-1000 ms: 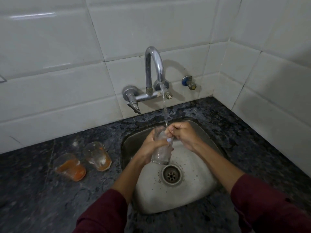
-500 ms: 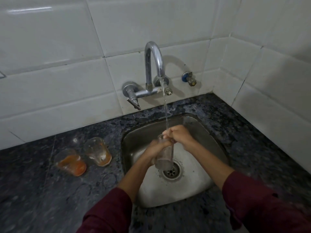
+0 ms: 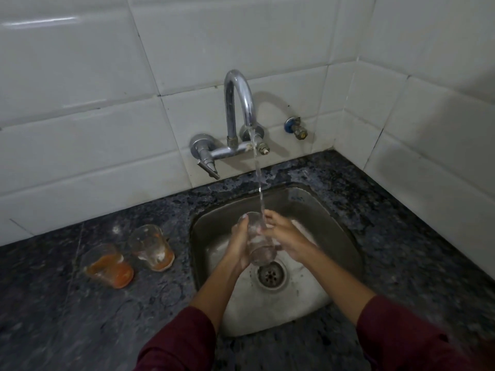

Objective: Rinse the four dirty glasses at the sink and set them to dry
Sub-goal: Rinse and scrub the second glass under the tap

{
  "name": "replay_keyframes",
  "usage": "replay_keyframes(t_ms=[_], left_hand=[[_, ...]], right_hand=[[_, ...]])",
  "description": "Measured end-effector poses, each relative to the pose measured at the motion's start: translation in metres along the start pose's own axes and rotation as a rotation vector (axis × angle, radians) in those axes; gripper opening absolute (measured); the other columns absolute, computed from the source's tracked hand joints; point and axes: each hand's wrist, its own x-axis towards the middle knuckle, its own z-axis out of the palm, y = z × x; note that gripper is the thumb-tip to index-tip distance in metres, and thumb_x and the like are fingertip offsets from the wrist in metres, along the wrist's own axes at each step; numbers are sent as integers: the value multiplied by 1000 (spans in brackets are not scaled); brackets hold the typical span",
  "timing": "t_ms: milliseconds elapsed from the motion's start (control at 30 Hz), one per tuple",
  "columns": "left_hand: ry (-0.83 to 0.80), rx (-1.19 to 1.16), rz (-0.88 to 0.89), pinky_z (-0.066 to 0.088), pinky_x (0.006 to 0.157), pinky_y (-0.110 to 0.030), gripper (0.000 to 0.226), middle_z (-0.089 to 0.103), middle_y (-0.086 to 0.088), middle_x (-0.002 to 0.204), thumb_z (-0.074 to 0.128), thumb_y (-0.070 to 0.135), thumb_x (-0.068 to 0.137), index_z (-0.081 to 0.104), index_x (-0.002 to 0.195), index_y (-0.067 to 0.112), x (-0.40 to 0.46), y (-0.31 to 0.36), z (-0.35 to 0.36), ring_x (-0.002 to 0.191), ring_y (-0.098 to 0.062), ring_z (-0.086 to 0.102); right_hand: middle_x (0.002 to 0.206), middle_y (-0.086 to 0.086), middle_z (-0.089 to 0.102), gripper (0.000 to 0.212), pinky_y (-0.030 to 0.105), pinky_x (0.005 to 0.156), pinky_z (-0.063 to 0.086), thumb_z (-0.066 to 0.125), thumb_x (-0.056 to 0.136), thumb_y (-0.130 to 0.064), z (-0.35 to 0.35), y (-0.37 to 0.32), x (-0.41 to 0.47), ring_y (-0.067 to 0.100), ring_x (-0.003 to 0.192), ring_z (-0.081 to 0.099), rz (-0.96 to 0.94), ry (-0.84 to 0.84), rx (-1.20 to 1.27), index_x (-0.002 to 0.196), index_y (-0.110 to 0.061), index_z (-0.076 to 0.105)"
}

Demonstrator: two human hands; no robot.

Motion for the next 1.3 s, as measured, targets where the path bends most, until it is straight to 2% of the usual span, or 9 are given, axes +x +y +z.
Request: replay_keyframes(t_ms=[133,367,533,700,767,867,933,1167,1300], left_hand=[[4,35,192,58,75,-36,42,58,-23,125,48,35,97,46,127,6,1,12,12,100,-28,65],[-27,290,403,50,79,-41,24,62,-8,85,46,29,99,59,85,15,-7,35,27,82,-21,60],[-173,80,387,46,74,-35,28,58,-10,78,41,12,99,54,74,10,-10,43,21,73,-21,55],[-275,12,422,49,67,-34,25,65,-7,80,40,16,99,54,80,8,-13,46,16,70,-19,60],[-232,104,444,47,70,-35,28,66,-5,81,39,19,100,56,80,9,-12,48,17,74,-20,59],[-90,326,486,47,74,-35,29,61,-6,79,44,29,99,59,81,12,-11,50,24,75,-20,56],[-84,305,486,46,76,-36,31,60,-5,75,45,28,99,59,77,11,-13,50,26,73,-19,55],[-323,11,428,52,72,-33,44,72,-4,84,36,9,100,70,72,11,-19,56,15,76,-17,66],[-194,-36,398,51,82,-41,33,68,-12,89,42,14,99,62,74,8,-13,53,19,83,-25,64]], right_hand=[[140,-7,38,102,38,86,56,72,75,-11,1,3,-4,24,118,56,-45,-134,-39,146,-42,6],[158,2,10,111,38,84,49,69,69,-31,-4,-5,-9,31,130,43,-400,97,-963,145,-42,-10],[137,3,46,108,32,59,51,71,64,-6,-11,-17,-8,22,83,67,-215,-124,-171,144,-49,12],[99,10,64,66,39,69,52,63,77,-3,-22,-24,-18,27,77,63,-30,-451,375,127,-44,49],[105,14,62,76,40,67,52,67,76,-4,-15,-27,-18,28,76,64,-13,-317,193,132,-47,40],[125,13,53,106,40,75,50,74,69,-24,-3,-26,-10,36,97,63,-196,87,-767,143,-49,2],[127,14,52,113,40,83,46,74,68,-33,-1,-24,-9,39,108,57,-301,218,-1010,142,-49,-10],[105,13,62,91,40,66,55,71,72,-3,-24,-27,-10,34,79,65,-46,-402,199,136,-53,29],[109,14,63,92,38,65,54,71,71,-7,-19,-36,-12,27,79,66,-51,-292,-13,138,-49,24]])
